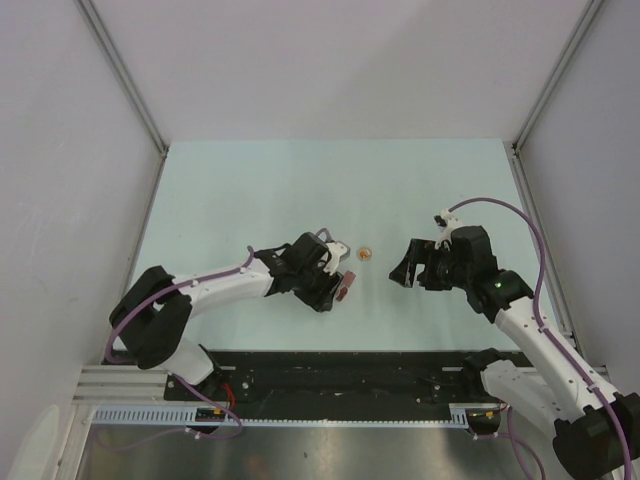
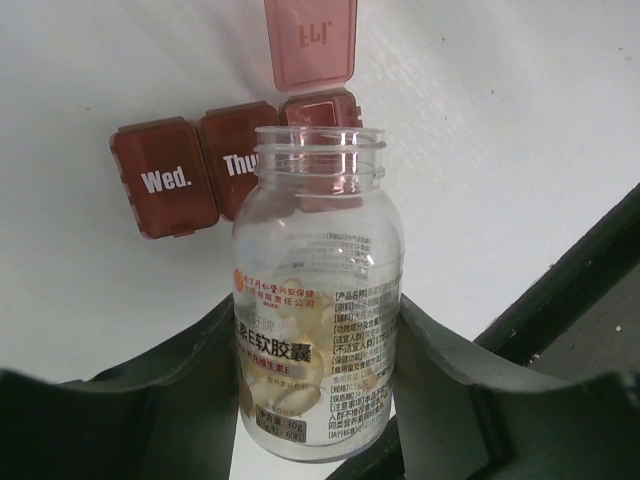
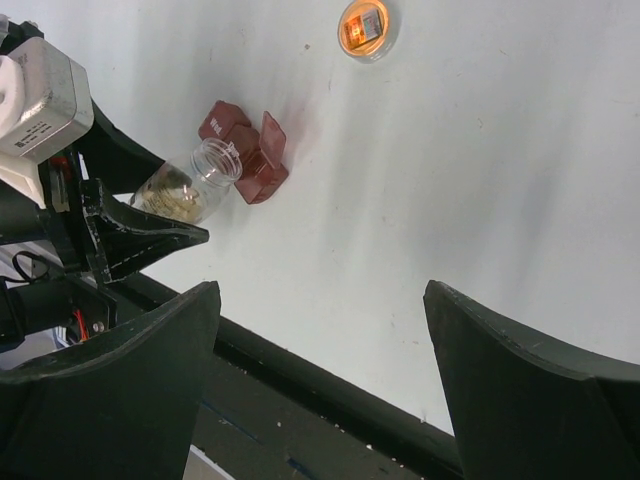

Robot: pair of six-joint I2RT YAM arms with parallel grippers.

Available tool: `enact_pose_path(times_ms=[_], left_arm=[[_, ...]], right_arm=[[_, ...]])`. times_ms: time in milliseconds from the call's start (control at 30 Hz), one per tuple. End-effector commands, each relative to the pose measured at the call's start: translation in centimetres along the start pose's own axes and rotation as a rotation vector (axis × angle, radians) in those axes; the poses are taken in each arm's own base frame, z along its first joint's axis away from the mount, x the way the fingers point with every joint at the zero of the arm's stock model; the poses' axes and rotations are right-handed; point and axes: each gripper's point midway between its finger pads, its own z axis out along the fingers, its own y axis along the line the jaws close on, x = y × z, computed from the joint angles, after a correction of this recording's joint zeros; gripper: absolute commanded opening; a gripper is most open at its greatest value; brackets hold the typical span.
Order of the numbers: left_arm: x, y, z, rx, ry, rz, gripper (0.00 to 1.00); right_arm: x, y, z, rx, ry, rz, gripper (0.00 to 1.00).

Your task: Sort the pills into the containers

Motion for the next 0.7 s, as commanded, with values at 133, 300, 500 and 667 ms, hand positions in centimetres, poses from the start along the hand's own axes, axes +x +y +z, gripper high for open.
enact_pose_path(times_ms=[133, 300, 500, 667], left_arm=[[-0.4, -0.3, -1.0, 0.012, 0.046, 0.017, 0.00], [-0.2, -0.6, -1.2, 0.020, 0.065, 0.006, 0.00], [0.1, -0.9, -0.9, 0.041, 0.096, 0.003, 0.00], [-0.1, -1.4, -0.9, 0.049, 0.105, 0.006, 0.00]], right_arm=[[-0.3, -0.1, -0.3, -0.003, -0.022, -0.018, 0.88], [-0.3, -0.2, -0.4, -0.003, -0.024, -0.017, 0.88], [-0.2, -0.3, -0.4, -0.003, -0.026, -0.016, 0.88], [-0.1, -0.3, -0.5, -0.004, -0.026, -0.014, 0.88]])
